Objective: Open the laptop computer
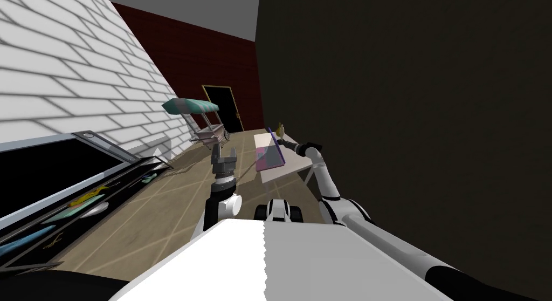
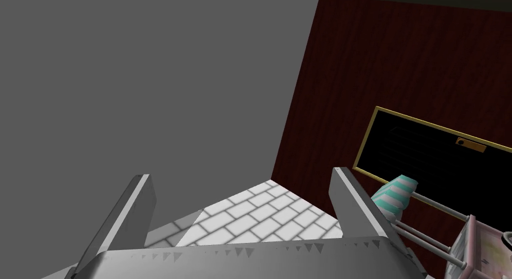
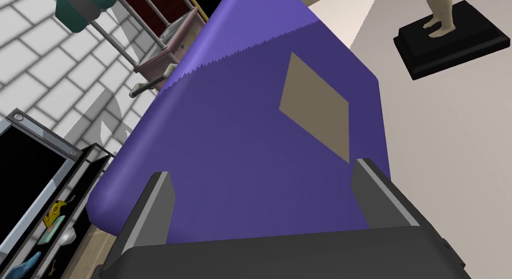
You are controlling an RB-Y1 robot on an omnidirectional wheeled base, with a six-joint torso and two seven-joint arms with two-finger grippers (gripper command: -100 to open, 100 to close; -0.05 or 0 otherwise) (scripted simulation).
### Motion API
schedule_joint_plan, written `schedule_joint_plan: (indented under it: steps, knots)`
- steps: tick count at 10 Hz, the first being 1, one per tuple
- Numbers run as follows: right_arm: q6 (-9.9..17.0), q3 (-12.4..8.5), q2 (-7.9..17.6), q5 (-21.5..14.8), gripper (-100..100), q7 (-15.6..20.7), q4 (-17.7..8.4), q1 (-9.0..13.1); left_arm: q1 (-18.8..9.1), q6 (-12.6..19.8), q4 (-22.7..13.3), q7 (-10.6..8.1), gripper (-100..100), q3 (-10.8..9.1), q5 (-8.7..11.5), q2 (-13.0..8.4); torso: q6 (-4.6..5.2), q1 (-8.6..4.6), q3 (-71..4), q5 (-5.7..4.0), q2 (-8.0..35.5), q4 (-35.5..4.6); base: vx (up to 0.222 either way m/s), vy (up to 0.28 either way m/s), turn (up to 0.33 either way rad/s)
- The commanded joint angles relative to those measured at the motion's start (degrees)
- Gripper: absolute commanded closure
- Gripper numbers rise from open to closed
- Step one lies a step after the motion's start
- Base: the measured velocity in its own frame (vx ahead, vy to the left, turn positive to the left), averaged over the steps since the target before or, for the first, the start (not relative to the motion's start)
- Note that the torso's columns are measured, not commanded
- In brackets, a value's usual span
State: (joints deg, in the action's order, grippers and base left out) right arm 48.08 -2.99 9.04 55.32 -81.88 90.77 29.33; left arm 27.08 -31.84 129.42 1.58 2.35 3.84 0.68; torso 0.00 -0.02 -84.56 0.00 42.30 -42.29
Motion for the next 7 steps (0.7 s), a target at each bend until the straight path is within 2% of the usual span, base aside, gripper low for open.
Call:
schedule_joint_plan:
  steps: [1,7]
  knots:
    - [2.4,-1.24,0.88,-0.09,-100,-3.35,0.28,1.21,0.0,0.0,0.0,0.0,0,0.0,0.0,0.0,0.0,0.02,-0.02,0.0,-0.03,0.01,0.007,0.098,-0.104]
    - [8.18,-4.41,4.93,-0.23,-100,-11.33,0.71,4.31,0.0,0.0,0.0,0.0,0,0.0,0.0,0.0,0.0,-0.06,-0.03,-0.02,-0.05,0.01,-0.017,0.111,-0.104]
